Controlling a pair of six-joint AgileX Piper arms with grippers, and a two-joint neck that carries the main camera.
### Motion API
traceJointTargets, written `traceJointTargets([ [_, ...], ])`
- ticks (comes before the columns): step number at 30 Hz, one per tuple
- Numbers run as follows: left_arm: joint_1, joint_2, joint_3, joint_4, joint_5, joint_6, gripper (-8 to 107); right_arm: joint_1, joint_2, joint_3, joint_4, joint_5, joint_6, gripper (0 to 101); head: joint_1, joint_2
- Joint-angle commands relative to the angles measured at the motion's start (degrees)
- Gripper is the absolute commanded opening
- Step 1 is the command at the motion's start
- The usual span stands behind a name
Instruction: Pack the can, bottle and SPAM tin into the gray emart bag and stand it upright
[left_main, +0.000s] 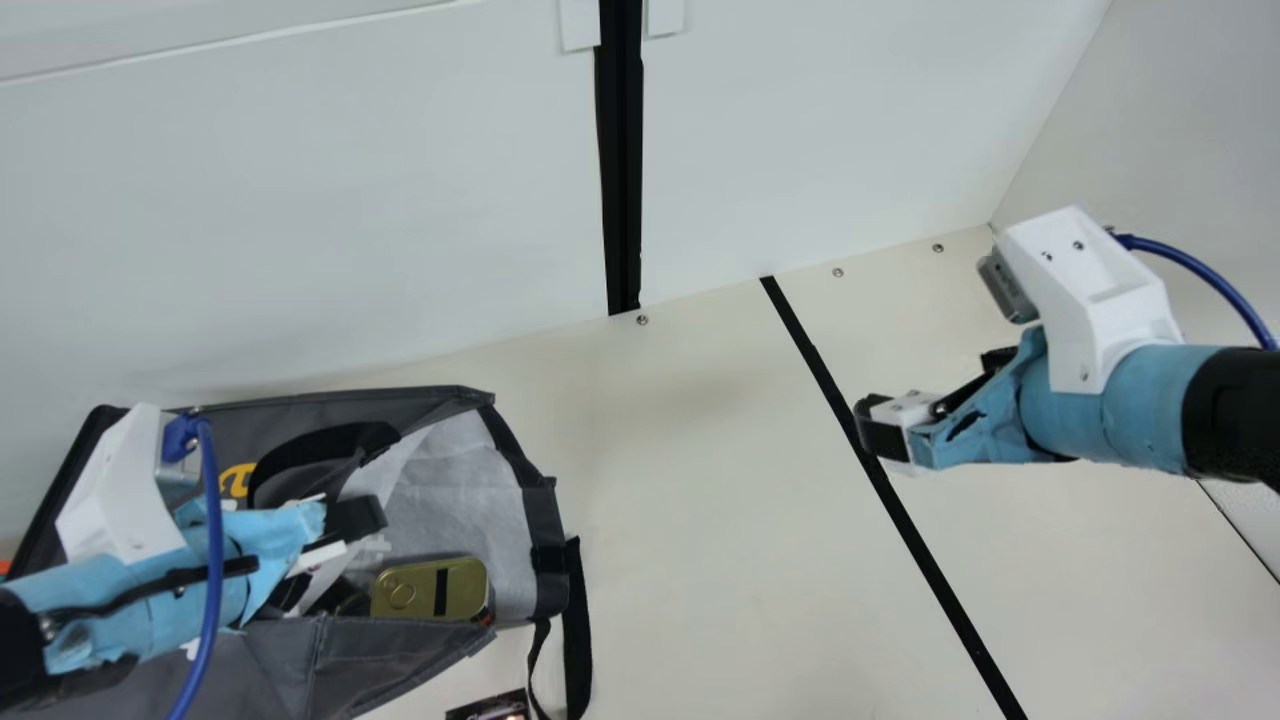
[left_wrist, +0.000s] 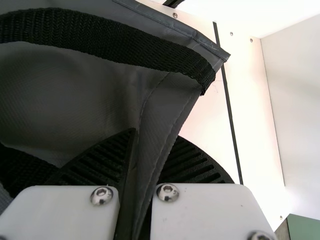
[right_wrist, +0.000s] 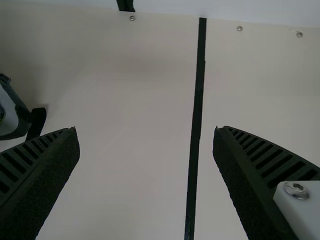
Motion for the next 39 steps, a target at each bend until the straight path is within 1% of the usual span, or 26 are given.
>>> traceJointTargets([
  [1, 0.00, 0.00, 0.00, 0.00, 0.00, 0.00, -8, -0.06, 0.41, 0.32, 1.40, 0.14, -2.09, 95, -1.30, -0.14],
  [3, 0.00, 0.00, 0.00, 0.00, 0.00, 0.00, -8, -0.14, 0.93, 0.73, 2.44, 0.14, -3.58, 95, -1.30, -0.14],
  [8, 0.00, 0.00, 0.00, 0.00, 0.00, 0.00, -8, 0.15, 2.15, 2.58, 5.40, -1.13, -7.00, 95, -1.30, -0.14],
  [18, 0.00, 0.00, 0.00, 0.00, 0.00, 0.00, -8, 0.60, 4.30, 6.90, 13.37, -3.33, -13.68, 95, -1.30, -0.14],
  [25, 0.00, 0.00, 0.00, 0.00, 0.00, 0.00, -8, 1.43, 5.64, 10.06, 17.17, -4.51, -17.80, 95, -1.30, -0.14],
  [39, 0.00, 0.00, 0.00, 0.00, 0.00, 0.00, -8, 5.56, 9.47, 15.53, 24.30, -7.41, -23.33, 95, -1.30, -0.14],
])
